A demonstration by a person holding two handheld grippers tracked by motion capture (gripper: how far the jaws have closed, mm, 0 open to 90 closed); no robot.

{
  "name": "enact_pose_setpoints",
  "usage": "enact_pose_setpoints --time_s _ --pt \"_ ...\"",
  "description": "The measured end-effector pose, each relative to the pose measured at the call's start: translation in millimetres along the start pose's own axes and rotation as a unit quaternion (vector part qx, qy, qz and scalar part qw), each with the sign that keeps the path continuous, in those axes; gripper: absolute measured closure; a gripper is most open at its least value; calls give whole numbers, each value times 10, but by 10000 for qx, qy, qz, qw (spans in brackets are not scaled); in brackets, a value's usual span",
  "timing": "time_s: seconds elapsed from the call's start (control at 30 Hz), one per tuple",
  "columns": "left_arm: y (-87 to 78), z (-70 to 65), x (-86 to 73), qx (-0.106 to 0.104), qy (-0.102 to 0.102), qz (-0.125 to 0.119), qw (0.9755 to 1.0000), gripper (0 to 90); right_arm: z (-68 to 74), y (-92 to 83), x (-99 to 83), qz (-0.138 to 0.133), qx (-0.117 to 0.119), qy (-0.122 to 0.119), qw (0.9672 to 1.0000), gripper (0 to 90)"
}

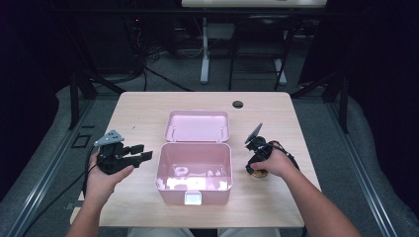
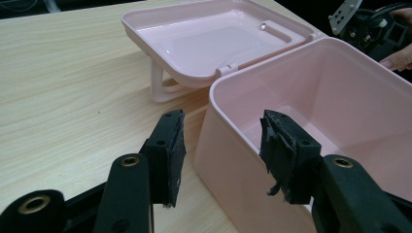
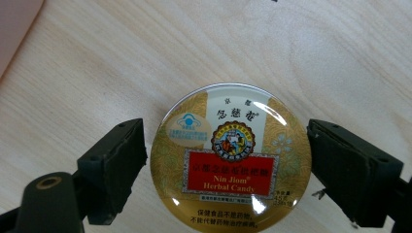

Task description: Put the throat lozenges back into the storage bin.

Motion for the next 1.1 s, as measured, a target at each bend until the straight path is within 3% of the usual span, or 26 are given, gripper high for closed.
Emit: enact_pose_setpoints --time_s 0.3,1.1 --pt "-6 3 0 -6 -13 1 10000 510 8 51 -17 40 -11 114 9999 153" --pt "8 0 -5 6 -8 7 10000 510 1 104 -12 237 -79 35 9997 185"
Point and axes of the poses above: each handheld gripper's, and its own axes: y roughly forward along the jaws, x roughly out of its top, z roughly to its left, the point moved 2 cm from there along y, roughly forward along the jaws, and after that the axes turned 5 degrees about -x, right-handed, at the moved point
